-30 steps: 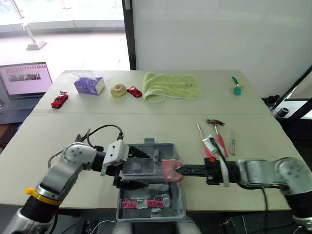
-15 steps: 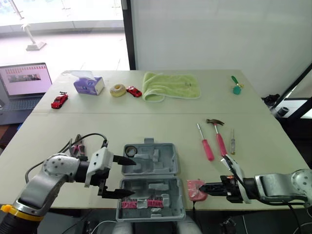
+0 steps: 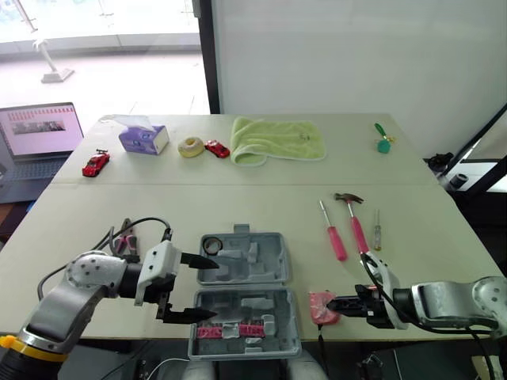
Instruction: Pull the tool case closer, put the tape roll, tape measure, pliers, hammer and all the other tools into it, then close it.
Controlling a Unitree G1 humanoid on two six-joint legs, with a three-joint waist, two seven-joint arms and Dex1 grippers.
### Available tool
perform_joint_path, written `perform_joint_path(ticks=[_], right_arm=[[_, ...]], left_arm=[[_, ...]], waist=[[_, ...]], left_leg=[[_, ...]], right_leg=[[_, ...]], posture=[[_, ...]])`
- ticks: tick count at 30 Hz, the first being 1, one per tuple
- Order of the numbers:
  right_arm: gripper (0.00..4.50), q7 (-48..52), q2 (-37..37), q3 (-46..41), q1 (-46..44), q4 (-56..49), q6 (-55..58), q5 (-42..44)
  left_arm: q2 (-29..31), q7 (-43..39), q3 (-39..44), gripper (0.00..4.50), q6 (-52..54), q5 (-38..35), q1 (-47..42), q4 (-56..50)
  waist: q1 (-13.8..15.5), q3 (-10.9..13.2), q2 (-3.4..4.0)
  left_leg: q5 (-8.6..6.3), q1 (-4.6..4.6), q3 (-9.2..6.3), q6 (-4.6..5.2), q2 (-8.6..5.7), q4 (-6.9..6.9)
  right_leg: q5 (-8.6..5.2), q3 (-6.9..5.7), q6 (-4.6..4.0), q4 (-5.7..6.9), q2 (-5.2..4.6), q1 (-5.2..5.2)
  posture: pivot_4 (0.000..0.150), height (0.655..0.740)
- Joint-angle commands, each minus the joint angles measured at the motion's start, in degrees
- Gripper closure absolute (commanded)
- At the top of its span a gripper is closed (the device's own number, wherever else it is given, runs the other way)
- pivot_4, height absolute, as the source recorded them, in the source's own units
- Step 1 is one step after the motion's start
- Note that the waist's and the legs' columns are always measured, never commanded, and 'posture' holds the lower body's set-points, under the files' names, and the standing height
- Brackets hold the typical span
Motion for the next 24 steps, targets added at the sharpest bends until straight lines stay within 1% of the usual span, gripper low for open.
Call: perform_joint_path(ticks=[1, 2, 5, 6, 7, 11, 14, 15, 17, 18, 19, 21, 22, 23, 24], right_arm=[[2.75, -2.0, 0.0, -2.2, 0.2, -0.2, -1.0, -0.3], [2.34, -2.0, 0.3, -2.5, 0.2, -0.2, -1.0, -0.3], [0.81, -1.8, 0.6, -3.6, 0.2, -0.2, -0.9, -0.3], [0.38, -1.7, 0.6, -3.9, 0.2, -0.2, -0.8, -0.3], [0.08, -1.4, 0.8, -4.4, 0.2, -0.3, -0.7, -0.3], [0.08, -0.2, -0.5, -6.5, 0.7, -1.7, -0.2, -0.3], [0.08, 1.4, -3.8, -7.7, 1.2, -4.7, 0.1, -0.3], [0.08, 2.7, -5.0, -8.1, 1.0, -6.6, 0.5, -2.1], [0.08, 9.7, -6.7, -9.4, 0.9, -12.6, 0.9, -10.3], [0.08, 19.5, -8.9, -9.8, 3.1, -19.5, -2.6, -19.7], [0.08, 27.0, -10.4, -10.0, 5.0, -24.3, -5.5, -26.7], [0.08, 42.3, -14.5, -7.8, 12.4, -30.6, -19.3, -45.3], [0.08, 47.0, -15.6, -6.9, 15.2, -31.3, -24.8, -52.0], [0.08, 51.1, -16.4, -4.9, 17.7, -30.8, -33.4, -61.3], [0.08, 53.8, -16.4, -4.0, 19.2, -30.0, -39.1, -67.6]], left_arm=[[0.1, -0.5, 0.2, 0.00, -0.7, -0.7, 0.0, -1.0], [0.1, -0.5, 0.2, 0.00, -0.5, -0.8, -0.1, -1.0], [0.0, -0.7, 0.1, 0.00, -0.4, -0.9, -0.2, -0.9], [0.0, -0.7, 0.1, 0.00, -0.3, -0.9, -0.2, -0.9], [0.0, -0.8, 0.1, 0.00, -0.4, -0.9, -0.2, -0.8], [0.2, -1.4, 0.4, 0.00, -1.2, -0.6, 0.4, 0.0], [0.3, -1.5, 1.0, 0.00, -1.6, -0.5, 0.5, 0.8], [0.3, -1.4, 1.3, 0.00, -1.7, -0.5, 0.5, 1.0], [0.5, -1.3, 2.0, 0.00, -1.8, -1.0, 0.7, 1.4], [0.8, -1.8, 2.6, 0.00, -1.7, -1.5, 1.1, 1.5], [1.1, -2.1, 3.1, 0.00, -1.7, -1.8, 1.5, 1.5], [1.4, -2.4, 4.5, 0.00, -0.6, -3.1, 2.2, 1.9], [1.5, -2.4, 4.9, 0.00, -0.5, -3.4, 2.5, 2.0], [1.3, -2.1, 5.8, 0.00, -0.5, -3.8, 2.9, 2.3], [1.0, -1.9, 6.3, 0.00, -0.6, -3.9, 3.2, 2.5]], waist=[[0.0, 0.0, 0.00], [0.0, 0.0, 0.00], [0.0, 0.0, 0.00], [0.0, 0.0, 0.00], [0.0, 0.0, 0.00], [0.0, 0.0, 0.00], [0.0, 0.0, 0.02], [0.0, 0.0, 0.02], [0.0, 0.0, 0.04], [0.0, 0.0, 0.04], [0.0, 0.0, 0.12], [0.2, 0.0, 0.13], [0.4, 0.0, 0.11], [0.4, 0.0, 0.10], [0.4, 0.0, 0.10]], left_leg=[[0.00, 0.00, 0.00, 0.00, 0.00, 0.00], [0.00, -0.01, 0.00, 0.00, 0.00, 0.00], [0.00, -0.01, 0.01, 0.00, 0.00, 0.00], [0.00, -0.01, 0.00, 0.00, 0.00, 0.00], [0.00, -0.01, 0.01, 0.00, 0.00, 0.00], [0.00, -0.01, 0.01, 0.00, 0.00, -0.01], [0.00, -0.01, 0.01, 0.00, 0.00, -0.01], [0.00, -0.01, 0.02, 0.00, 0.00, -0.01], [0.00, -0.01, 0.02, 0.00, 0.00, -0.01], [0.00, 0.00, 0.03, 0.00, 0.01, -0.01], [0.00, -0.01, 0.02, 0.00, 0.02, -0.01], [0.00, -0.01, 0.02, 0.00, 0.02, -0.11], [0.00, 0.01, 0.00, 0.00, 0.03, -0.13], [0.00, -0.02, 0.00, -0.01, 0.03, -0.13], [0.00, -0.01, 0.00, -0.01, 0.03, -0.12]], right_leg=[[0.00, 0.00, 0.00, 0.00, 0.00, 0.00], [0.00, 0.00, 0.00, 0.00, 0.00, 0.00], [0.00, 0.00, 0.00, -0.01, 0.00, 0.00], [0.00, 0.00, 0.01, -0.01, 0.00, 0.00], [0.00, 0.00, 0.01, -0.01, 0.00, 0.00], [0.00, 0.00, 0.00, -0.01, 0.00, 0.00], [0.00, 0.00, 0.00, -0.02, 0.00, 0.00], [0.00, 0.01, 0.00, -0.02, -0.01, 0.00], [0.00, 0.01, 0.00, -0.02, 0.00, -0.01], [-0.01, 0.02, 0.00, -0.02, 0.00, -0.02], [-0.01, 0.01, 0.00, -0.02, 0.02, -0.05], [0.00, 0.00, 0.11, -0.02, 0.02, -0.10], [-0.01, -0.03, 0.13, -0.02, 0.02, -0.08], [-0.03, -0.07, 0.14, -0.08, 0.01, -0.08], [-0.02, -0.08, 0.14, -0.15, 0.00, -0.02]], posture=[[0.150, 0.7400], [0.150, 0.7400], [0.150, 0.7400], [0.150, 0.7400], [0.150, 0.7400], [0.150, 0.7400], [0.150, 0.7400], [0.150, 0.7400], [0.150, 0.7400], [0.150, 0.7400], [0.150, 0.7400], [0.150, 0.7400], [0.150, 0.7400], [0.150, 0.7400], [0.150, 0.7400]])
